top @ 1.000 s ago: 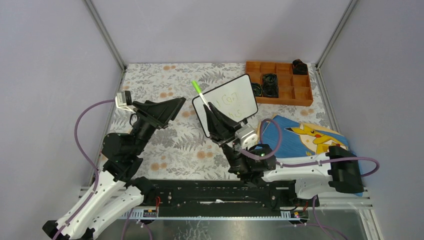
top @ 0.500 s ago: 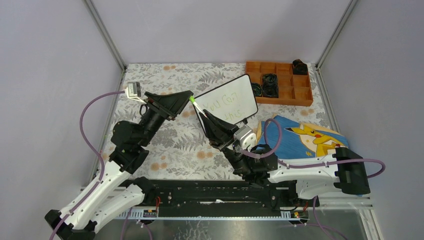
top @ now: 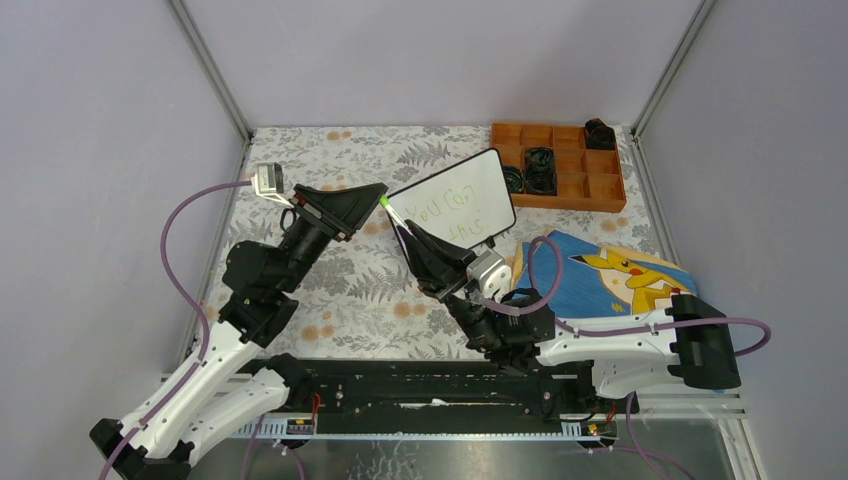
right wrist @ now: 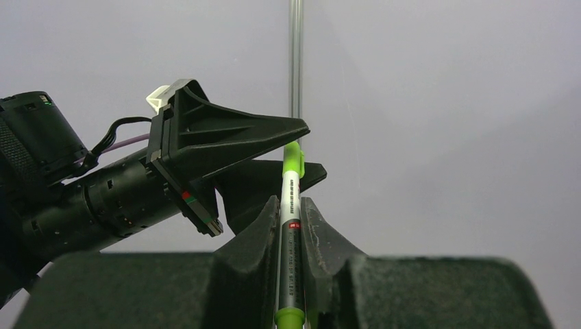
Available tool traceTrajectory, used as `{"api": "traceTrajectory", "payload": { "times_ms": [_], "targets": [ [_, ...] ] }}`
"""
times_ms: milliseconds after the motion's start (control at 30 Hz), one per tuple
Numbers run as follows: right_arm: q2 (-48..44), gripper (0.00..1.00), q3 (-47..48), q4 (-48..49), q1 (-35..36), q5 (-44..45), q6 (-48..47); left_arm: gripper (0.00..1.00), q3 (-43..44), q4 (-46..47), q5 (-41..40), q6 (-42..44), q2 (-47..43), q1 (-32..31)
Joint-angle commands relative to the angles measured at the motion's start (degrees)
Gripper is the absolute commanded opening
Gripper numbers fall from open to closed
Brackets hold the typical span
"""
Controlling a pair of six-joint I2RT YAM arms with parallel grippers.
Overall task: Write a sentence on the whiteboard
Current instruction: Close the whiteboard marker at the center of the board.
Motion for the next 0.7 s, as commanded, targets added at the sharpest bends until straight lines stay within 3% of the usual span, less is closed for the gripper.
{"api": "traceTrajectory", "payload": {
  "times_ms": [0, 200, 433, 667],
  "targets": [
    [-1.45, 0.00, 0.39, 2.03, 0.27, -1.04, 0.64, 0.46, 0.12, 1.82, -0.48, 0.30, -0.73, -0.31],
    [-1.02, 0.00, 0.91, 1.86, 0.27, -0.62, 0.29, 0.34, -0.14, 1.01, -0.20, 0.13, -0.64, -0.31],
    [1.07, 0.00, 1.81, 3.74, 0.26, 1.02, -1.55, 0.00, -1.53, 1.29, 1.90, -1.33, 0.02, -0.31],
    [3.21, 0.00, 3.13, 5.18, 0.27, 2.38, -3.35, 0.00, -2.54, 2.06, 4.09, -3.71, 0.53, -0.31]
  ]
}}
